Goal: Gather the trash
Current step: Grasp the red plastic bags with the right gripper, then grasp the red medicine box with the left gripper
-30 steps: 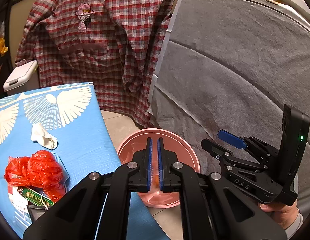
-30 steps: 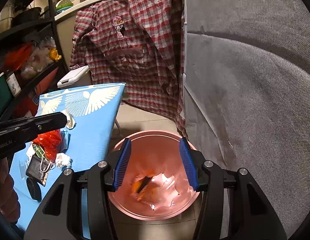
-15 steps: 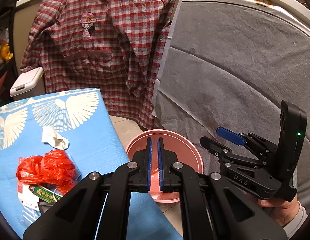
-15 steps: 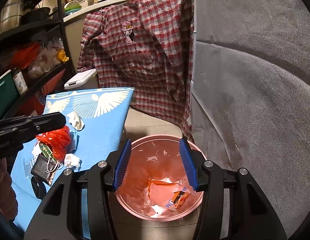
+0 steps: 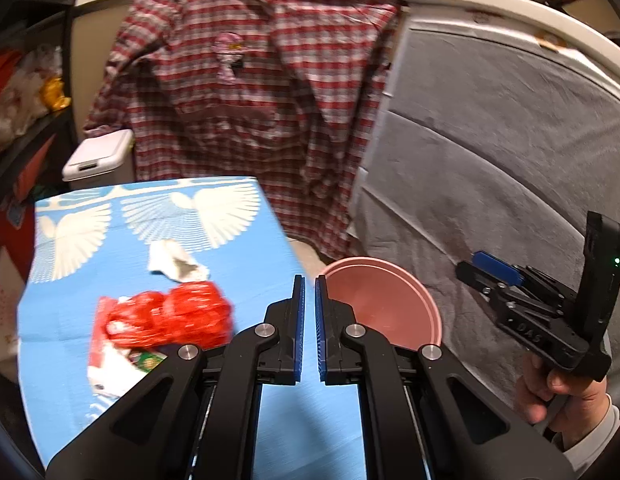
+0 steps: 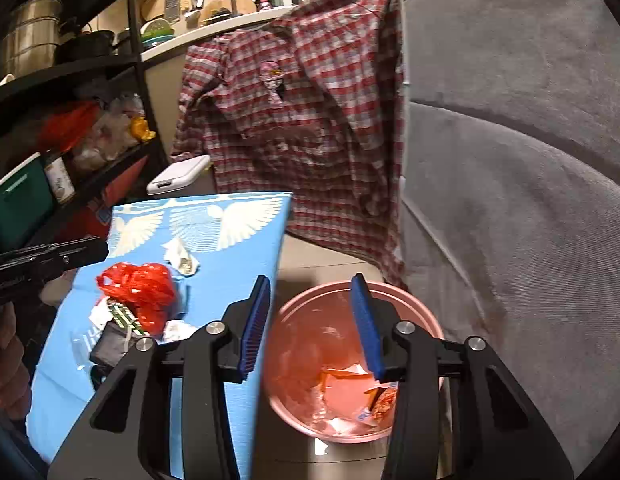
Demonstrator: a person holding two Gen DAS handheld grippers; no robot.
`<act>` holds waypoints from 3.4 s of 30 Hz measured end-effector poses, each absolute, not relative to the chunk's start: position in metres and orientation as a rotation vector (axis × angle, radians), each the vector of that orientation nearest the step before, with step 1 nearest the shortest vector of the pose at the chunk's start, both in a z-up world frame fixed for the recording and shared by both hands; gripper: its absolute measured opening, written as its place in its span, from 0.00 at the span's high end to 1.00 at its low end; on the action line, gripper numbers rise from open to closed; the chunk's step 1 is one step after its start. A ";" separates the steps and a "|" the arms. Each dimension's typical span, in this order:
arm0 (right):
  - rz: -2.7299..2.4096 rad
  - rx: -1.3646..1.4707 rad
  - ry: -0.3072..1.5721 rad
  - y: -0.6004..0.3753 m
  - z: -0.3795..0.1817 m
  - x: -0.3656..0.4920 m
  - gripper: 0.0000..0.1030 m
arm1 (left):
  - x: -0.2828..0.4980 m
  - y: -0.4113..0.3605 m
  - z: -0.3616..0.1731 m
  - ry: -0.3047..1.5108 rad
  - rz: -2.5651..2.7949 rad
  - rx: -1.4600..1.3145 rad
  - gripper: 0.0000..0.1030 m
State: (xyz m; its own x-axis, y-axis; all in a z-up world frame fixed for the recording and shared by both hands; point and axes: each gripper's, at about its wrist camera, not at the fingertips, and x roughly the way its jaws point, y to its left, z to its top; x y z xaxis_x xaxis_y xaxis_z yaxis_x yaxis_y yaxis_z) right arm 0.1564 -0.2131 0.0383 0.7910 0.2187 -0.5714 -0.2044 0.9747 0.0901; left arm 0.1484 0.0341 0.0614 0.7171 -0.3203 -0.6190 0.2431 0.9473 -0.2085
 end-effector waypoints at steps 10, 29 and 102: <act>0.324 -0.010 0.608 -0.160 0.041 0.148 0.78 | 0.135 0.119 0.060 0.700 -0.198 -0.167 0.95; 0.504 -0.020 0.688 -0.064 0.002 0.176 0.78 | 0.146 0.215 0.005 0.822 -0.068 -0.216 0.95; 0.571 -0.036 0.746 -0.042 -0.018 0.208 0.74 | 0.172 0.204 -0.033 0.938 -0.043 -0.170 0.74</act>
State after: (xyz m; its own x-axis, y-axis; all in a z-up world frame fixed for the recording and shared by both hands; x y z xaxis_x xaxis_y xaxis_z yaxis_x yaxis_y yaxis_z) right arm 0.2083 -0.0420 -0.0177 0.5906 0.4781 -0.6501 -0.5030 0.8481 0.1668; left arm 0.1724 0.2041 -0.0325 0.5918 -0.1107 -0.7985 -0.0366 0.9858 -0.1638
